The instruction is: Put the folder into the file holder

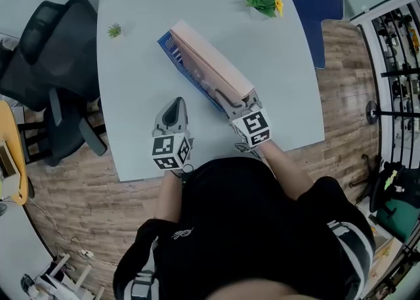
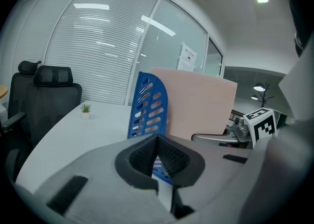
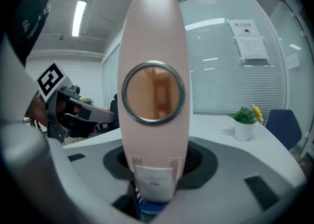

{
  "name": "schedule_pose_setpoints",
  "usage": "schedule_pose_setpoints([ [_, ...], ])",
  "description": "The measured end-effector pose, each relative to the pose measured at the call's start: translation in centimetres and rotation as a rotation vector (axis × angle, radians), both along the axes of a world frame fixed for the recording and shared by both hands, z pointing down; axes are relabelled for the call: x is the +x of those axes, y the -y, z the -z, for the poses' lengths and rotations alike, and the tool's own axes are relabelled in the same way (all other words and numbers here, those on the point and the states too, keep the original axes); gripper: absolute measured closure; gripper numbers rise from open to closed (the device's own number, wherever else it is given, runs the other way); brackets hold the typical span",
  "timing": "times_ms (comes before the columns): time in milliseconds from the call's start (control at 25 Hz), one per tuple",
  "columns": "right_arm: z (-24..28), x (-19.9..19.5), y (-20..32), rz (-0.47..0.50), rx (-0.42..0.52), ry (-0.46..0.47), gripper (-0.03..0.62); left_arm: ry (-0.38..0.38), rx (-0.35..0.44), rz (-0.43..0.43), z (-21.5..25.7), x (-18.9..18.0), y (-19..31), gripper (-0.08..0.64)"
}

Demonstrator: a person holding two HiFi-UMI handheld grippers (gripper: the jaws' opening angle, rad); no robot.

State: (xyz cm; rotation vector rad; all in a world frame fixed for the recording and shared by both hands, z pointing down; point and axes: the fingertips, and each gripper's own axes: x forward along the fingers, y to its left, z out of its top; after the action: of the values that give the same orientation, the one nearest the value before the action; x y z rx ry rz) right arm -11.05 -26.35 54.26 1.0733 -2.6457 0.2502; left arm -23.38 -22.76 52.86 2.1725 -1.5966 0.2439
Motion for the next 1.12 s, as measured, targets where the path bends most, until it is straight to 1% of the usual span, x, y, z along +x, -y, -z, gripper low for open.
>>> schedule_pose_setpoints([
  [120, -0.4, -0.2, -0.1, -0.003, -0.010, -0.020, 0.413, -0.002, 0.000, -0.002, 0.0, -0.1, 0.0, 0.561],
  [280, -0.2, 0.7, -0.3, -0.001, -0.017, -0.040, 0.408, -0.016, 0.001, 0.000, 0.3, 0.9, -0.3, 0.561],
  [440, -0.4, 1.1, -0.3, -0.006, -0.024, -0.047, 0.396, -0.010, 0.000, -0.011, 0.4, 1.8, -0.5, 0.561],
  [760, -0.7, 1.1, -1.5, 0.034, -0.062, -0.065, 0.302, -0.006, -0.004, -0.016, 0.8, 3.0, -1.2, 0.561],
  [880, -1.1, 1.5, -2.5, 0.051, -0.080, -0.086, 0.285, -0.001, -0.002, -0.007, 1.2, 3.4, -1.7, 0.561],
  [1000, -0.3, 1.7, -3.4, 0.073, -0.066, -0.067, 0.282, 0.005, 0.002, 0.010, 1.5, 3.9, -2.6, 0.561],
  [1120, -0.6, 2.8, -4.7, 0.081, -0.076, -0.067, 0.278, 0.008, 0.001, 0.036, 1.6, 4.3, -4.0, 0.561],
])
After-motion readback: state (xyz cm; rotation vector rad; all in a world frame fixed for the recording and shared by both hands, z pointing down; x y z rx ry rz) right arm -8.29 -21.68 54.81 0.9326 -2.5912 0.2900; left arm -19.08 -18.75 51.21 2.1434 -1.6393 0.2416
